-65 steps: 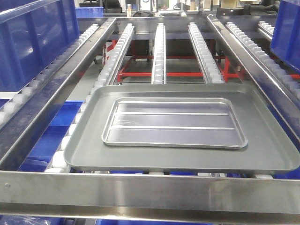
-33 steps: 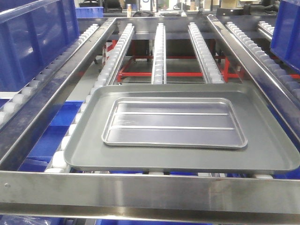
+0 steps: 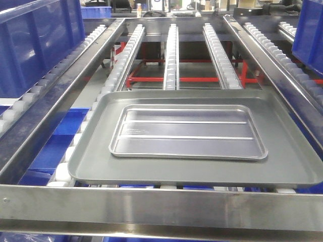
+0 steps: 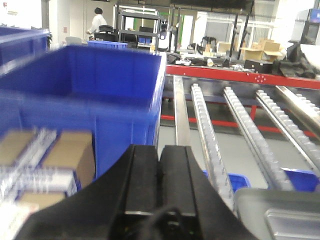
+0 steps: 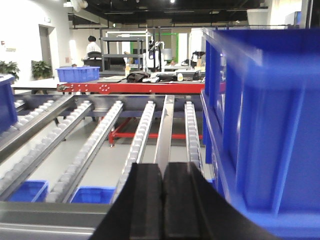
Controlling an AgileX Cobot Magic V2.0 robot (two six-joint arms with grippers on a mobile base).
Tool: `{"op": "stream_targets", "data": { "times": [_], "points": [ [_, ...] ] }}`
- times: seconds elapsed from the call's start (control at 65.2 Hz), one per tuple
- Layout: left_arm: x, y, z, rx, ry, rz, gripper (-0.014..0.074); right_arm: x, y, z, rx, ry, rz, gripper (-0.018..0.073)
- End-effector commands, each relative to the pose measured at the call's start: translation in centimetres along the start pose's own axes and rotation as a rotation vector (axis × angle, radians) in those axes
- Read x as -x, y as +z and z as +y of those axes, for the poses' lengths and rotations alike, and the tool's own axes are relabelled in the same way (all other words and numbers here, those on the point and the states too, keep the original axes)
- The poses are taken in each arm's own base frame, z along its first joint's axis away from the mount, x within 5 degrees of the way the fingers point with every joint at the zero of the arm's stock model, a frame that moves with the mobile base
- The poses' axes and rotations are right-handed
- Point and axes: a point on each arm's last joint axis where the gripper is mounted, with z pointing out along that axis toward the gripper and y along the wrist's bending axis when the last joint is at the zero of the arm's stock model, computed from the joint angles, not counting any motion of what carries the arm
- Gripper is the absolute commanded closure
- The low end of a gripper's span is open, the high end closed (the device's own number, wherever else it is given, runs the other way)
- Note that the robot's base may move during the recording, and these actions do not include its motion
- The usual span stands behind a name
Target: Grab silver tray and place in blue box
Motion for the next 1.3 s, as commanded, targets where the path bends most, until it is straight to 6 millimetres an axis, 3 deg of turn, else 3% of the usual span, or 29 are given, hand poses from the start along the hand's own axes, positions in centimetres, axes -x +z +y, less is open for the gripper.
{"op": "stream_targets", "data": {
  "times": [0.0,0.061,0.153,0.276,0.338,0.46,0.583,0.66,0.967,1.289],
  "points": [
    [4.2,1.1,-0.4,-0.022,0.011,0.015,0.0693,3.3,1.1,0.3,0.009,0.006,0.032,0.049],
    [5.9,2.3,-0.7,-0.043,0.008,0.072,0.0656,4.3,2.2,0.4,0.016,0.007,0.107,0.0439],
    [7.2,5.1,-1.5,-0.096,0.008,0.173,0.0528,4.7,4.2,0.7,0.036,0.01,0.24,0.0302],
    [7.8,8.9,-3.4,-0.21,-0.014,0.27,0.0325,4.4,6.6,1.4,0.092,0.03,0.411,0.0134],
    [7.2,10.9,-5.0,-0.278,-0.04,0.342,0.0286,3.9,8.0,2.1,0.137,0.064,0.493,0.0099],
    [5.1,14.2,-10.0,-0.463,-0.041,0.489,0.0285,2.7,10.8,4.4,0.26,0.097,0.628,0.0092],
    [2.3,16.1,-15.1,-0.603,-0.016,0.53,0.0295,1.2,13.0,6.4,0.331,0.075,0.703,0.0092],
    [0.9,16.8,-17.0,-0.636,-0.006,0.582,0.0295,0.0,14.3,7.0,0.331,0.073,0.741,0.0092],
    [-2.3,22.3,-18.6,-0.466,0.002,0.994,0.0322,-3.0,20.0,9.3,0.315,0.041,1.026,0.0092],
    [-5.1,27.8,-20.8,-0.273,0.053,1.156,0.0325,-6.9,26.0,10.0,0.112,0.003,1.203,0.0092]
  ]
}}
